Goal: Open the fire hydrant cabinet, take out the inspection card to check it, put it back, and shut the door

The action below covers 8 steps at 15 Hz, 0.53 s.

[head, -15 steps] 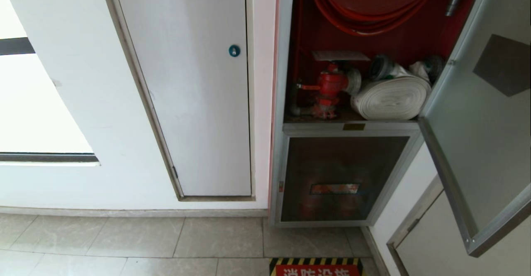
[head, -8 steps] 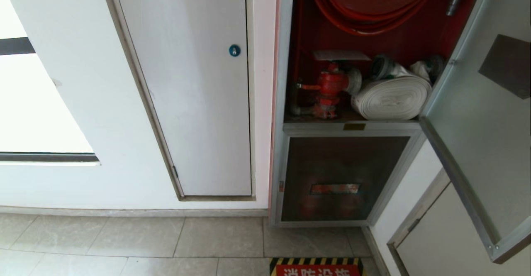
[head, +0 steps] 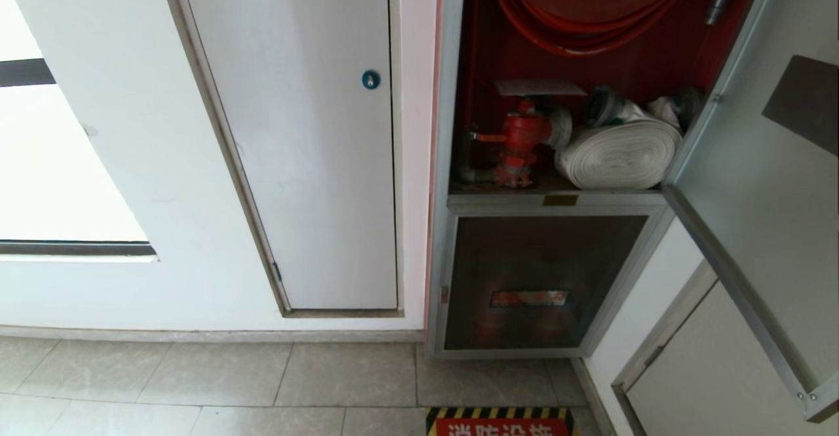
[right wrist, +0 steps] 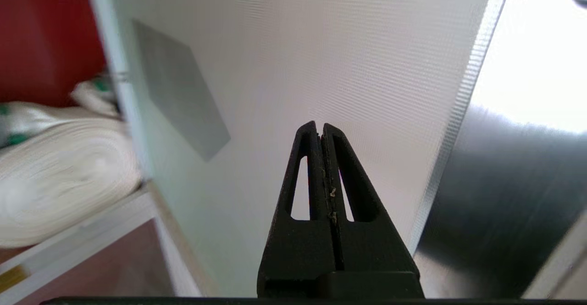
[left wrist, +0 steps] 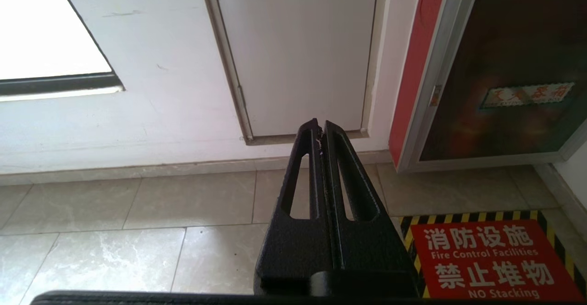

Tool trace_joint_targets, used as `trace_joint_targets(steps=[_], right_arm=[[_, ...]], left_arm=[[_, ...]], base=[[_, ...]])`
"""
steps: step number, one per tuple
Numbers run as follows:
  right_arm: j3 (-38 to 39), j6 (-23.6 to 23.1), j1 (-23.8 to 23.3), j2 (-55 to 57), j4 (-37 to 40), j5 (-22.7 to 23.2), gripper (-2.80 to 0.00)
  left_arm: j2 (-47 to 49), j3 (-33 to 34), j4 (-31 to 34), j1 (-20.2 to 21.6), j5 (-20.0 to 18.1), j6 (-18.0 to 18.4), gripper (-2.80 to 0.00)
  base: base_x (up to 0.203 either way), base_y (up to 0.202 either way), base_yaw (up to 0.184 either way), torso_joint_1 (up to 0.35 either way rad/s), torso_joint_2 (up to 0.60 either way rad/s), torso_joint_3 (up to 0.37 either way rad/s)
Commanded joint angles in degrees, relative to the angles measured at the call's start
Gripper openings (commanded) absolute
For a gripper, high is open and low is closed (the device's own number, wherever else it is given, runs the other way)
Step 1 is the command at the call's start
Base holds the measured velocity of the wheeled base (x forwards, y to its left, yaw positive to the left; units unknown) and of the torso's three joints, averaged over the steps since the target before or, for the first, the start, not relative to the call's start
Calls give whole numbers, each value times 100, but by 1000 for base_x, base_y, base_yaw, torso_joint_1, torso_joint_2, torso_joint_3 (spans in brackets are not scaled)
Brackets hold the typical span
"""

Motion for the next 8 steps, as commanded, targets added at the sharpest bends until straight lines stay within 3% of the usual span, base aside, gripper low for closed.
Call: trace_joint_targets(steps=[1,8], right_arm=[[-3,-11,-249,25,-22,-14,-280],[-106,4,-1196,267,-28,228,-280]], left_arm=[[5,0,0,2,-3,-2,-280],[5,0,0,2,-3,2,-280]], base=[[0,0,0,0,0,0],[0,0,0,0,0,0]])
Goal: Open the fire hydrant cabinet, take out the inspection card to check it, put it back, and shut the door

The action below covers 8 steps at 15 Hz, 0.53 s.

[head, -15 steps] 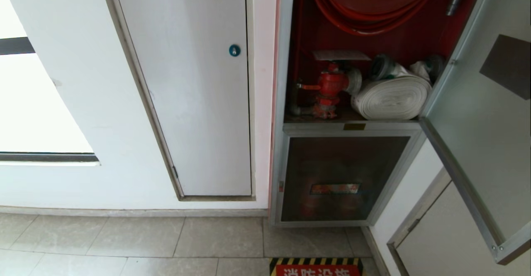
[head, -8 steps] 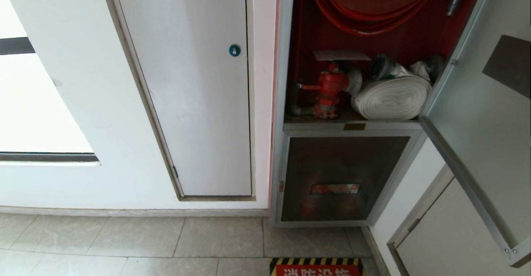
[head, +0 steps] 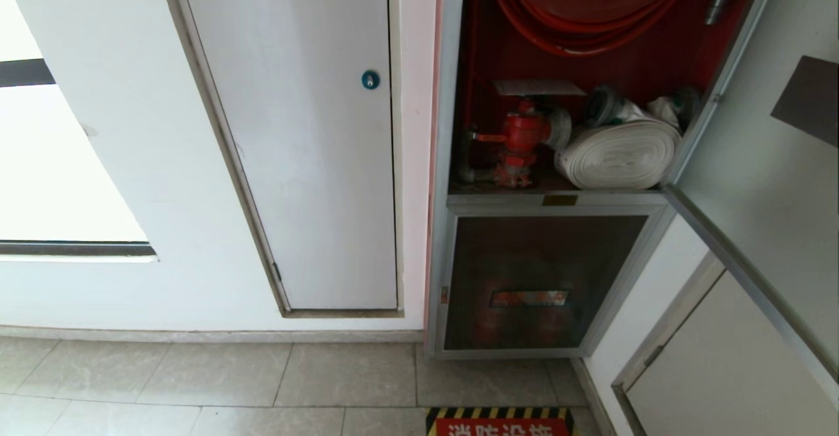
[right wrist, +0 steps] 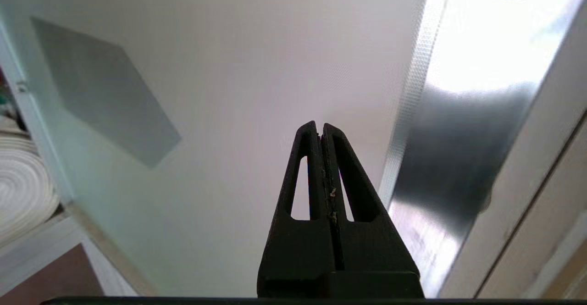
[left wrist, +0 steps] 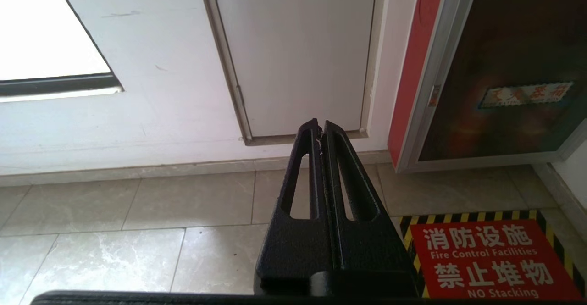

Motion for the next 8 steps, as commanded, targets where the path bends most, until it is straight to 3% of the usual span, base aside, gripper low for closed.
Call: trace_joint_targets(steps=[1,3,8], right_arm=[[-67,4,-296,181,-31,36,-280],[-70,212,-511,305,-18,231,-280],[-4,216,-508,248,4,331,-280]], left_arm=[[5,0,0,2,-1,7,-280],[5,0,0,2,-1,0,-280],[5,0,0,2,-1,-1,-280]], base=[[0,0,0,0,0,0],[0,0,0,0,0,0],[0,0,0,0,0,0]])
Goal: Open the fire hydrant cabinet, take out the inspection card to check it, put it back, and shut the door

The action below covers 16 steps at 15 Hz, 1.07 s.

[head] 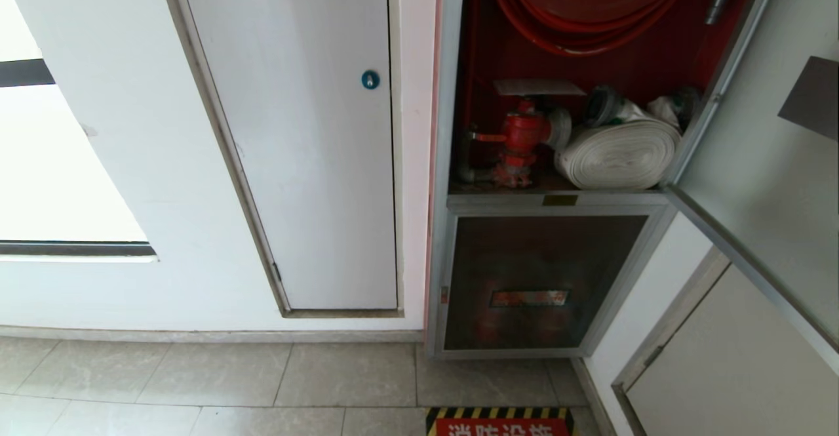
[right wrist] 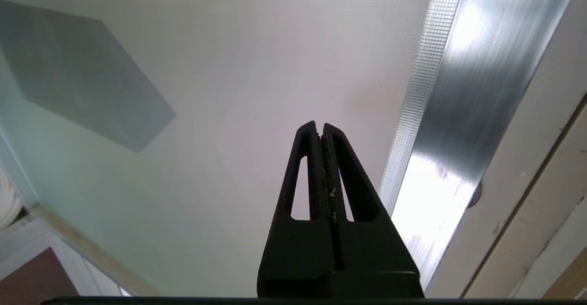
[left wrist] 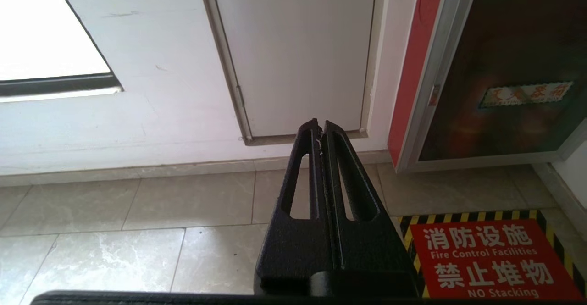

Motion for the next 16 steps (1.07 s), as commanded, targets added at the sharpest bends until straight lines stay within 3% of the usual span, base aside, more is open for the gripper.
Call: trace_joint_targets(steps=[1,6,9,12,16], right_arm=[[6,-5,1,-7,-32,-13,-280],[305,-13,409,-382,-50,74,-280],[574,-29,977,-738,-39,69,-280],[972,-35,1778,-1174,-48,66,-280],[1630,-68,3240,-2074,-20,65,-280]], left_arm=[[5,0,0,2,-1,-2,-280],[5,0,0,2,-1,7,-280],[5,0,0,2,-1,7,-280],[5,0,0,2,-1,-2,-280],[5,0,0,2,-1,-2,-280]], base=[[0,0,0,0,0,0],[0,0,0,0,0,0],[0,0,0,0,0,0],[0,0,0,0,0,0],[0,0,0,0,0,0]])
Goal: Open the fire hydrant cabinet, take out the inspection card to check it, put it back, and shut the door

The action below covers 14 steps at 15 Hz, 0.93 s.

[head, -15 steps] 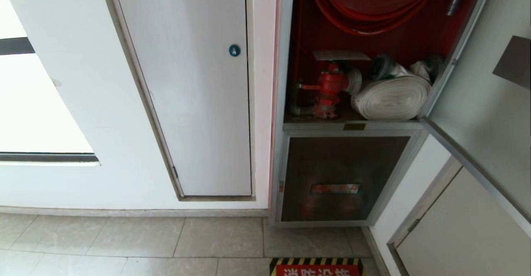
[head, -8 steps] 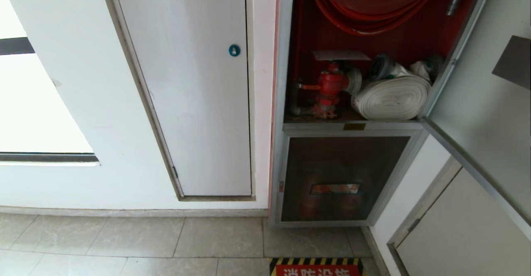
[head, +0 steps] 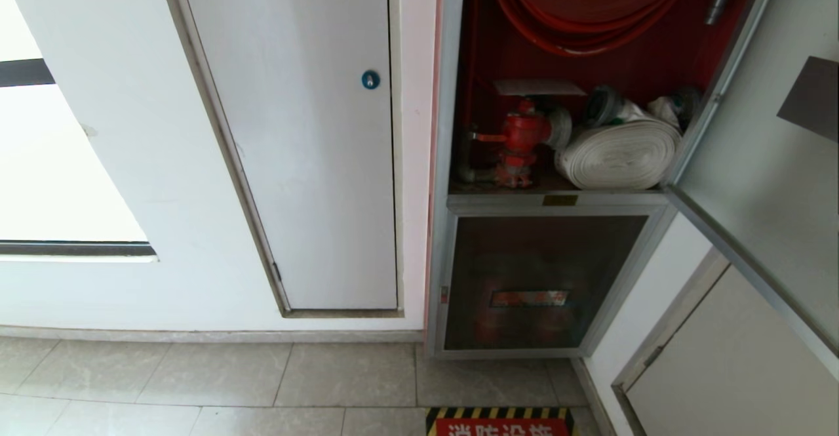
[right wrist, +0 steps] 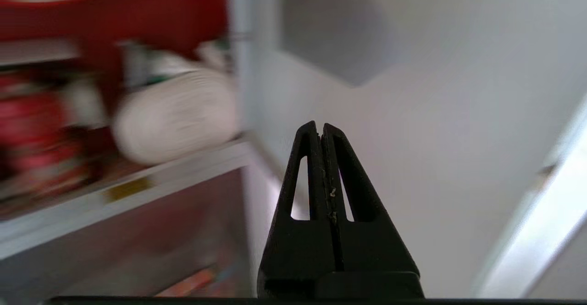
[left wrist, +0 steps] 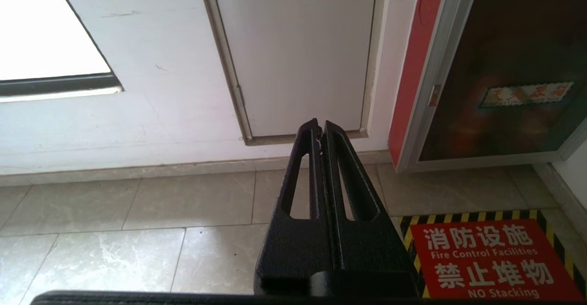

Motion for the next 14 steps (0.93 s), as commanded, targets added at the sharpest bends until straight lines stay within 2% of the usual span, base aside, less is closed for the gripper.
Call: trace_joint_targets(steps=[1,4,8,11,14], right_arm=[[367,-19,512,-634,-24,-16,-280],[1116,-29,907,-1466,85,72,-280],[1781,0,1015,-3007,718,186,-280],[1991,11,1034,-4200,1581,227,-280],[2073,36,859,-4967,2489,525,-280]], left_arm=[[5,0,0,2,-1,-3,-280],[5,0,0,2,-1,6,-280],[5,0,0,2,-1,6,-280],[5,0,0,2,-1,6,-280],[5,0,0,2,-1,-3,-280]], base=[[0,0,0,0,0,0],[0,0,0,0,0,0],[0,0,0,0,0,0],[0,0,0,0,0,0],[0,0,0,0,0,0]])
